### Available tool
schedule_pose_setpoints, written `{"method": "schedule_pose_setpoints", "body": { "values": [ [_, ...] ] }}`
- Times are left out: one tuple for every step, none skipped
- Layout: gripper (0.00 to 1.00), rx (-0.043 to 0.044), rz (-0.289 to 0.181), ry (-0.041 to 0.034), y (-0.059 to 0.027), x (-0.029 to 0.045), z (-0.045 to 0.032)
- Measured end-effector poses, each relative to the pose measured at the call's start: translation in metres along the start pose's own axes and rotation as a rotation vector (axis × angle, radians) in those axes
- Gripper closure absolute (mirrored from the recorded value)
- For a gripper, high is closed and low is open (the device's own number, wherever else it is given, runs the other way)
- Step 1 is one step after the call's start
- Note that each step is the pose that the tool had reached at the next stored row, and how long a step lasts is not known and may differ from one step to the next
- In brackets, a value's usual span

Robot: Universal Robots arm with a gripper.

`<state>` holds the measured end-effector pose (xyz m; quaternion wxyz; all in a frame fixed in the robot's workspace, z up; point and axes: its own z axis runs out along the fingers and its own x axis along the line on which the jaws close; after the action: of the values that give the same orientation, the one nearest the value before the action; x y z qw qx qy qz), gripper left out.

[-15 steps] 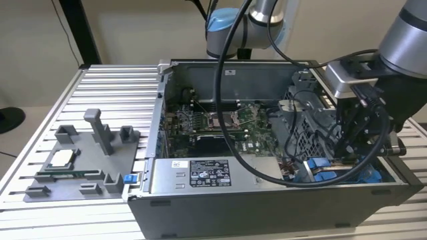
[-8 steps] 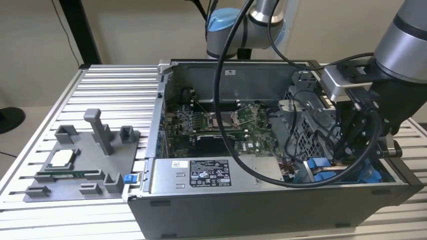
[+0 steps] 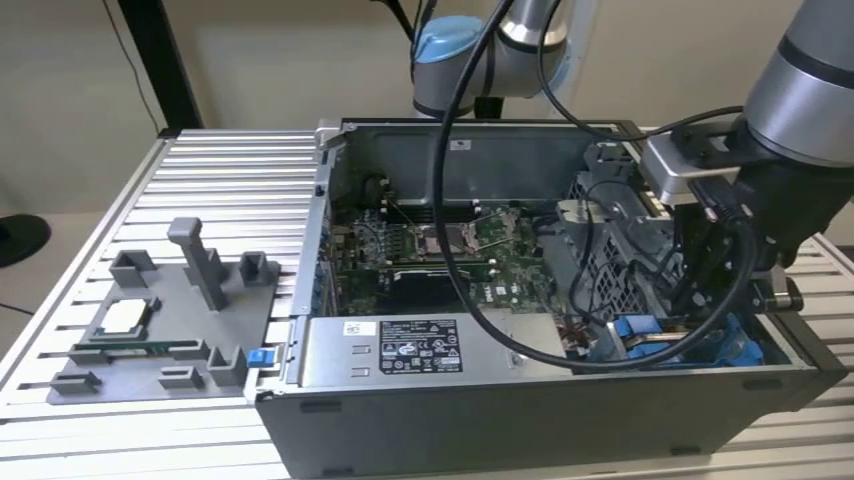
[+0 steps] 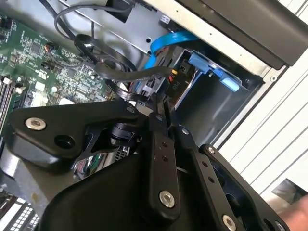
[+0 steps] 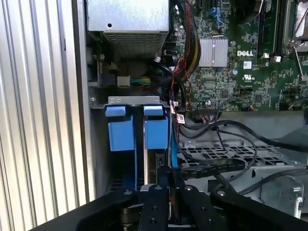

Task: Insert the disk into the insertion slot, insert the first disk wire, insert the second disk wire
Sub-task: 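Insert the second disk wire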

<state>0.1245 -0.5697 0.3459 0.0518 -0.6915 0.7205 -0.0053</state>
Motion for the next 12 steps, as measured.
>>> {"method": "schedule_pose_setpoints", "body": {
  "values": [
    [1.0, 0.0002, 0.001, 0.0011, 0.0, 0.0, 0.0002],
    [1.0, 0.0003, 0.002, 0.0013, -0.0001, 0.0001, 0.0002],
    [1.0, 0.0003, 0.002, 0.0015, -0.0001, 0.0003, 0.0002],
    [1.0, 0.0003, 0.003, 0.0015, -0.0002, 0.0007, 0.0002],
    [1.0, 0.0003, 0.003, 0.0014, -0.0005, 0.001, 0.0003],
    [1.0, 0.0003, 0.003, 0.0014, -0.0009, 0.0014, 0.0003],
    [1.0, 0.0003, 0.003, 0.0014, -0.0011, 0.002, 0.0002],
    [1.0, 0.0004, 0.004, 0.0015, -0.0011, 0.0028, 0.0002],
    [1.0, 0.0005, 0.007, 0.0017, -0.0011, 0.0031, 0.0002],
    [1.0, 0.0006, 0.009, 0.0018, -0.0011, 0.0032, 0.0002],
    [1.0, 0.0008, 0.01, 0.002, -0.0011, 0.0032, 0.0001],
    [1.0, 0.0008, 0.011, 0.0021, -0.0011, 0.0032, 0.0002]
  ]
}}
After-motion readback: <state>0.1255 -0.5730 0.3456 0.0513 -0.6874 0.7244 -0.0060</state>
